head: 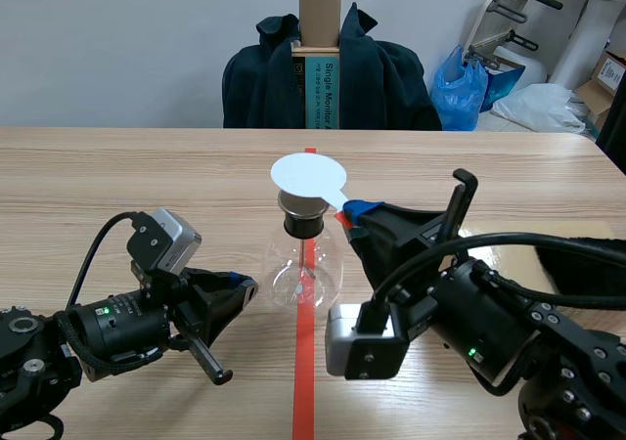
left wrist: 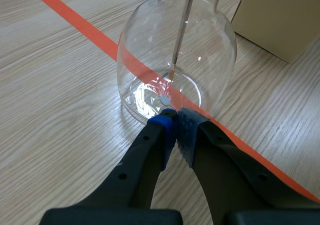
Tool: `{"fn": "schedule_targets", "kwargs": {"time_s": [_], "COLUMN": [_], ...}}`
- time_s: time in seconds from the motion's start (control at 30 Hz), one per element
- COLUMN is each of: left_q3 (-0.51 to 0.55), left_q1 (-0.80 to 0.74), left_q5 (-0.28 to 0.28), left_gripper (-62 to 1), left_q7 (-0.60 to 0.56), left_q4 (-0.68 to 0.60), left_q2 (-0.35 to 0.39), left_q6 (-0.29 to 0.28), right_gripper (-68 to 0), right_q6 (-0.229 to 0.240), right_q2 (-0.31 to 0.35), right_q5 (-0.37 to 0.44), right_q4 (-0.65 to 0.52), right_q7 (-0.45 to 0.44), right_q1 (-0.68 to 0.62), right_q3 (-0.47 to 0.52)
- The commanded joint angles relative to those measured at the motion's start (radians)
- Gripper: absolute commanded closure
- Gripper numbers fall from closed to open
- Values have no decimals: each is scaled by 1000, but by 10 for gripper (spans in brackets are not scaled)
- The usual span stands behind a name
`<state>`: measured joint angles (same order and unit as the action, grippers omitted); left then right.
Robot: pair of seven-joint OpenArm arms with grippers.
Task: Do the electroscope experiment.
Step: 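Move the plate toward and away from the electroscope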
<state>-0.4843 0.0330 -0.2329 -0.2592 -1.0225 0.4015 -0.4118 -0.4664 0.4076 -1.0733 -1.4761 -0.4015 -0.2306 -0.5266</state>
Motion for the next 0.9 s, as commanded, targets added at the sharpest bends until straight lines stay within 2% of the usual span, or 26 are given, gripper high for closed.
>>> {"fn": "schedule_targets", "kwargs": {"time_s": [0.0,0.23,0.5,0.7,0.87], "left_q3": [2,2,2,2,2], "left_q1": [6,6,6,6,6], "left_q5": [-9,-9,-9,-9,-9], "left_gripper": [-31,-31,-31,-31,-31], "left_q7": [-13,-13,-13,-13,-13], "left_q4": [-16,-16,-16,-16,-16], "left_q2": [-5,-5,-5,-5,-5], "left_q6": [2,2,2,2,2], "right_gripper": [-7,-7,-7,-7,-7], "right_q6": [-13,-13,-13,-13,-13], "right_q2": [10,11,11,11,11], "right_q5": [6,6,6,6,6], "right_q4": [-14,-14,-14,-14,-14], "right_q7": [34,182,286,294,229], "right_q1": [15,15,15,15,15], "right_q3": [7,7,8,8,8]}}
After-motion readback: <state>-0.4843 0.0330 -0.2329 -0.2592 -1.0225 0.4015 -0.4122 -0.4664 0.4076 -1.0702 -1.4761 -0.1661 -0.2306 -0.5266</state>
